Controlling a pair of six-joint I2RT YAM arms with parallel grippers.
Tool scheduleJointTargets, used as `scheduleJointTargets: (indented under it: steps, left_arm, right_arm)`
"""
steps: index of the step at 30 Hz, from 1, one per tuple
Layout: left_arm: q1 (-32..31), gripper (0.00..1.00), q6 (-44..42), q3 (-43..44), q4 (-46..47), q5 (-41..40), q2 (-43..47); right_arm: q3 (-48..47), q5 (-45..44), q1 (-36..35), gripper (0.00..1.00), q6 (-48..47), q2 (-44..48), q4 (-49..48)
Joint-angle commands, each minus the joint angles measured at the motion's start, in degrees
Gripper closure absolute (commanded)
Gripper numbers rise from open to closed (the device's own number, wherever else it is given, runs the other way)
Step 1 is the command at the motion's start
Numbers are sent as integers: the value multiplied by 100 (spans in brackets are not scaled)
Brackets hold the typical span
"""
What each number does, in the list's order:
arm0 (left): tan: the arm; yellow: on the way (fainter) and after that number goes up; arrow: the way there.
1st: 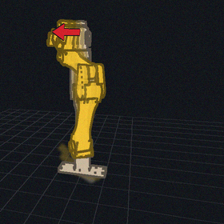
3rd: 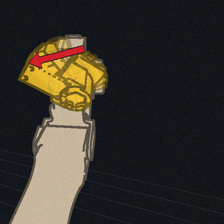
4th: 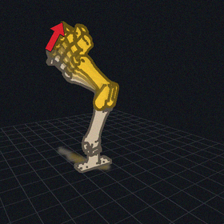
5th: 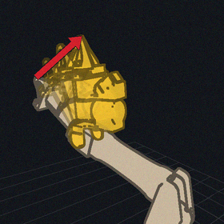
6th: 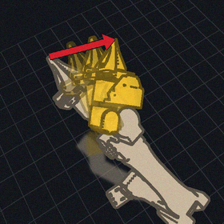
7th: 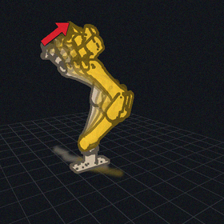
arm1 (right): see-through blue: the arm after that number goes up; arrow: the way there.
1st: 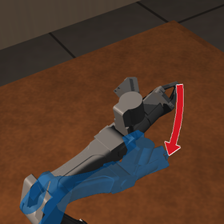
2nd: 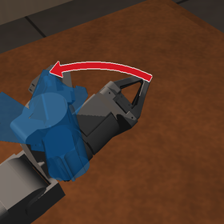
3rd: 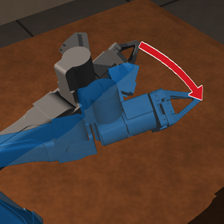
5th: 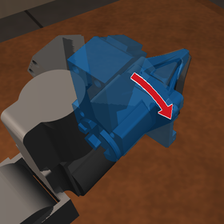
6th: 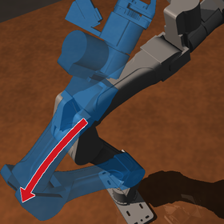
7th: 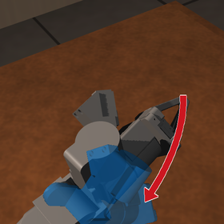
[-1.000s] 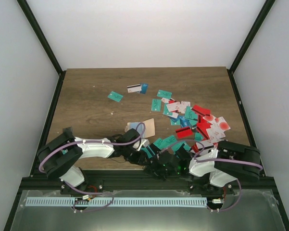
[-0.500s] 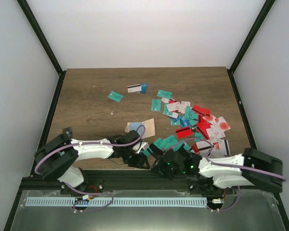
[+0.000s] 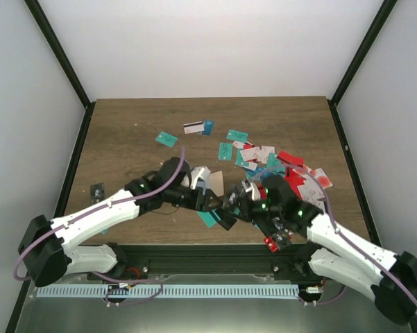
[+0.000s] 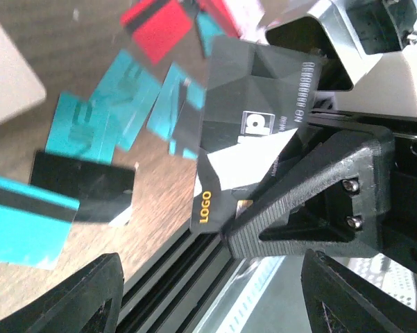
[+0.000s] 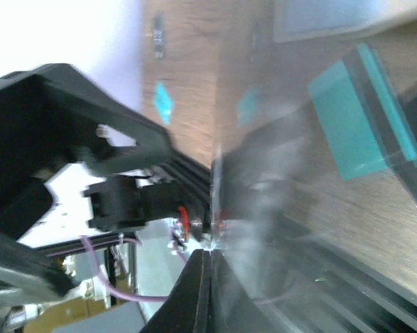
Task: Put the credit cards into the card holder
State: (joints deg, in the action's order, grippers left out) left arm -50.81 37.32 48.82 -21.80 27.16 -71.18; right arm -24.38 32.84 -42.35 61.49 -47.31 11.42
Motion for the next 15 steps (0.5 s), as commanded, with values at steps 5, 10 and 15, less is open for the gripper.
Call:
scheduleJointTargets:
  steps: [5, 10, 15]
  left_arm:
    - [508, 27, 554, 771, 668, 913, 502]
    - [676, 32, 569, 906, 1002, 1118, 591]
    - [872, 50, 329, 942, 1061, 1124, 629]
  right_arm:
    - [-2512, 2482, 710, 99, -2470, -1305, 892]
    - [-2862, 3334, 859, 99, -2475, -1647, 489]
    - [-3053, 3489, 868, 99, -2633, -1834, 429]
